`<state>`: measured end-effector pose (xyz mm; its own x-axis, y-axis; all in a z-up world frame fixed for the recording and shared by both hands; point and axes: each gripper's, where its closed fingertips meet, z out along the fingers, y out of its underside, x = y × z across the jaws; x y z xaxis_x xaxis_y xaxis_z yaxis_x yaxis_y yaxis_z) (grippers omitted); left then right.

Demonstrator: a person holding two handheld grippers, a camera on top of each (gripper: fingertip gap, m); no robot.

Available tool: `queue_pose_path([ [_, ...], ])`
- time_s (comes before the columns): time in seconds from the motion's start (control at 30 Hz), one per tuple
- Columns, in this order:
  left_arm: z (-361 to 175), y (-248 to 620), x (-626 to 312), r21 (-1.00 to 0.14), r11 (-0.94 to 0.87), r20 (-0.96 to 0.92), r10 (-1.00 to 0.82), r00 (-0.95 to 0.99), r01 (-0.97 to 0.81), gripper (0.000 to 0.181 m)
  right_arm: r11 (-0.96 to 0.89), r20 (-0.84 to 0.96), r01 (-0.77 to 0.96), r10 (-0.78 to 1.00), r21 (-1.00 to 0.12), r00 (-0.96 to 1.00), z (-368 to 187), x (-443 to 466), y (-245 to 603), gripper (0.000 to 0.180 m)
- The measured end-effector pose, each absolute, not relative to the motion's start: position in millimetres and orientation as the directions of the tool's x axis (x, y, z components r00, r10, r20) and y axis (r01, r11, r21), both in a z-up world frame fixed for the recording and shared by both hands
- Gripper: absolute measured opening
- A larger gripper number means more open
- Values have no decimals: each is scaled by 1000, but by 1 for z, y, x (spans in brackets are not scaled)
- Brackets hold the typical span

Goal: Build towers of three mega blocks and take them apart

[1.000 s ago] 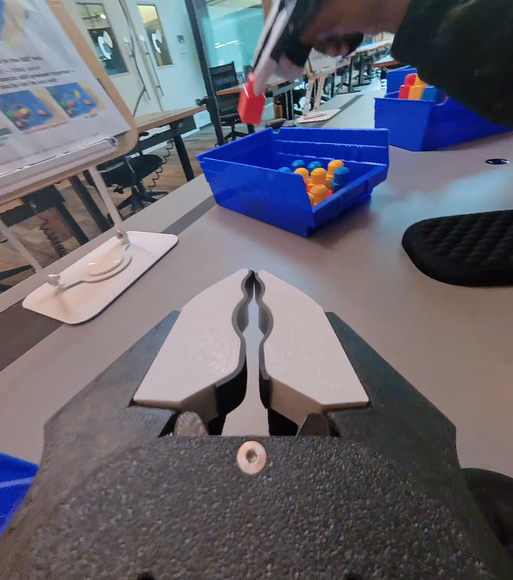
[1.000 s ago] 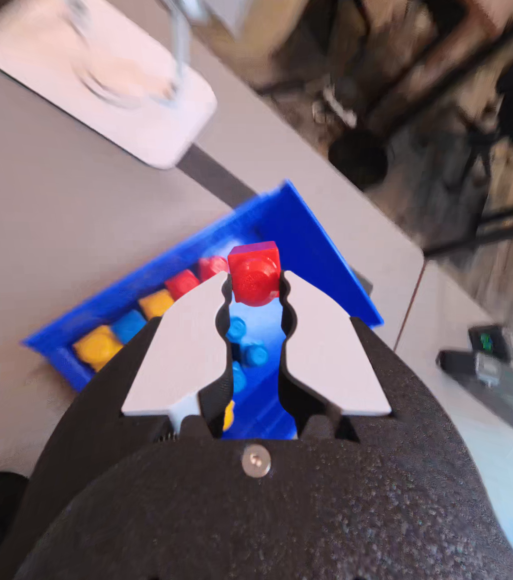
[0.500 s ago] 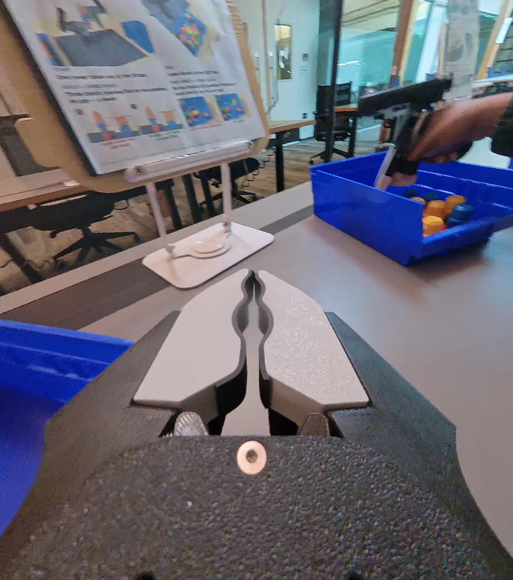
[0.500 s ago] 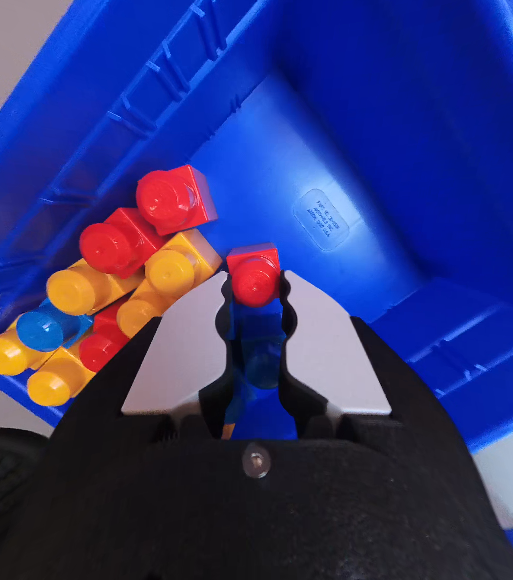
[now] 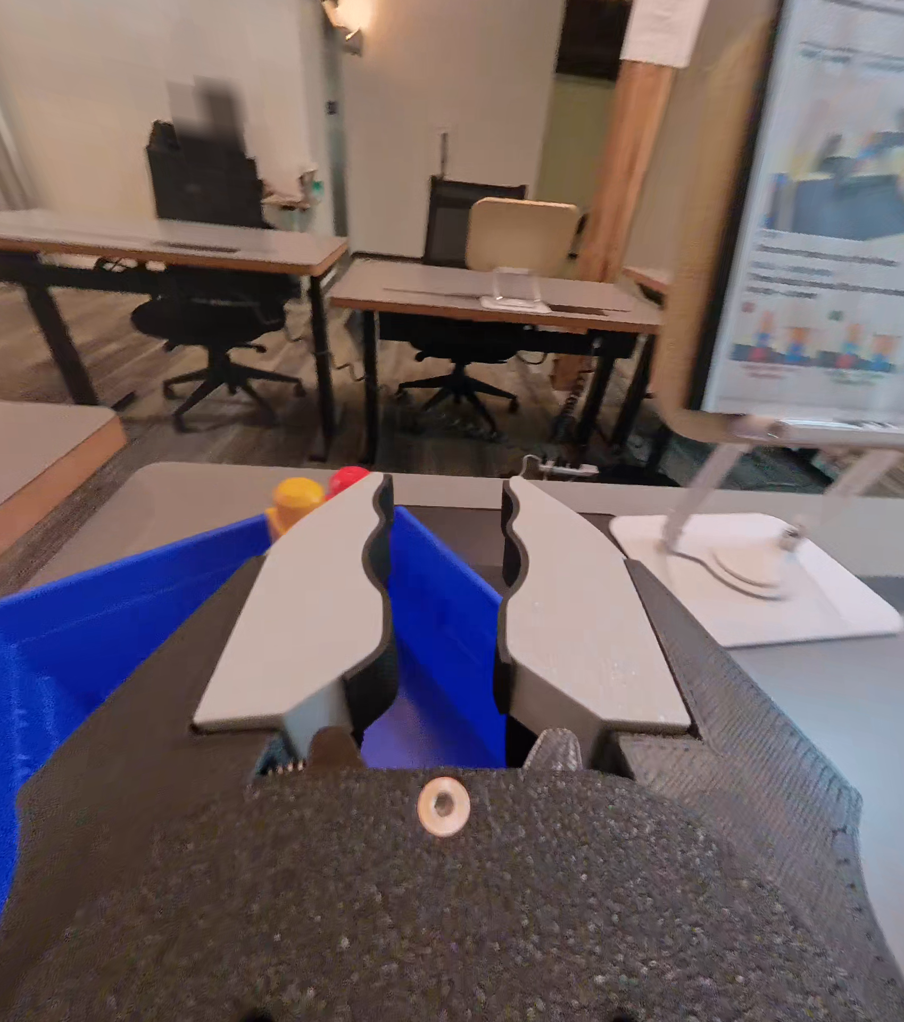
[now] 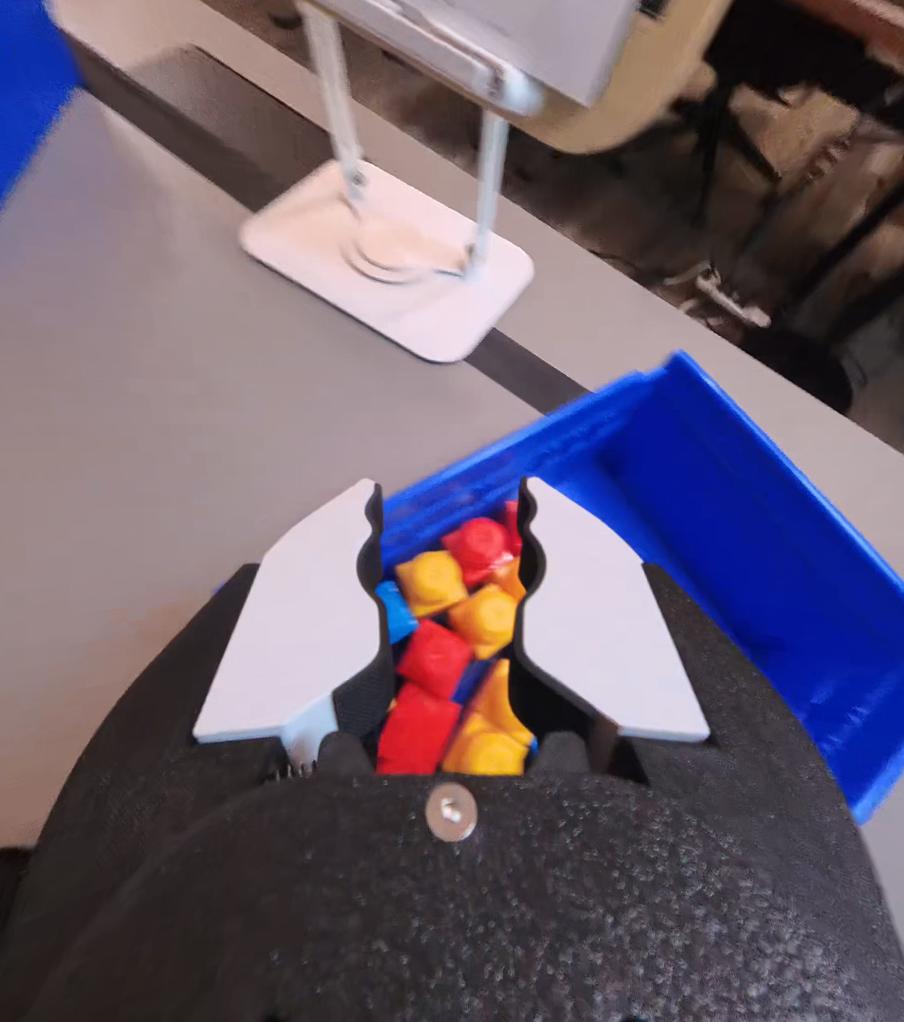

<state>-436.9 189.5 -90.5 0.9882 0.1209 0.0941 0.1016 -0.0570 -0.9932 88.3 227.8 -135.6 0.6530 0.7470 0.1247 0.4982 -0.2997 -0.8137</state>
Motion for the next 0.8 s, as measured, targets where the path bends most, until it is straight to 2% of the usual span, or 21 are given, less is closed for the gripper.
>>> queue_pose_path([
  [0.13, -90, 216, -482, -977, -120, 148, 204, 968, 174, 41, -194, 134, 510, 833, -838, 537, -141, 48, 162, 45],
  [0.33, -126, 243, -527, -937, -272, 130, 313, 941, 219, 44, -118, 119, 494, 899, -861, 422, -153, 14, 107, 43],
  [0.47, -159, 256, -522, -894, -376, 164, 234, 958, 244, 47, -124, 77, 461, 916, -879, 393, -157, 8, 98, 42],
  [0.5, -164, 258, -522, -890, -388, 160, 228, 960, 240, 47, -128, 70, 457, 917, -880, 392, -158, 8, 98, 42],
  [0.6, -168, 261, -524, -907, -376, 110, 221, 969, 189, 30, -148, 38, 440, 921, -885, 387, -162, 6, 99, 41],
  [0.8, -155, 246, -532, -922, -352, 63, 281, 958, 163, 29, -146, 28, 427, 926, -892, 375, -163, 1, 93, 39],
])
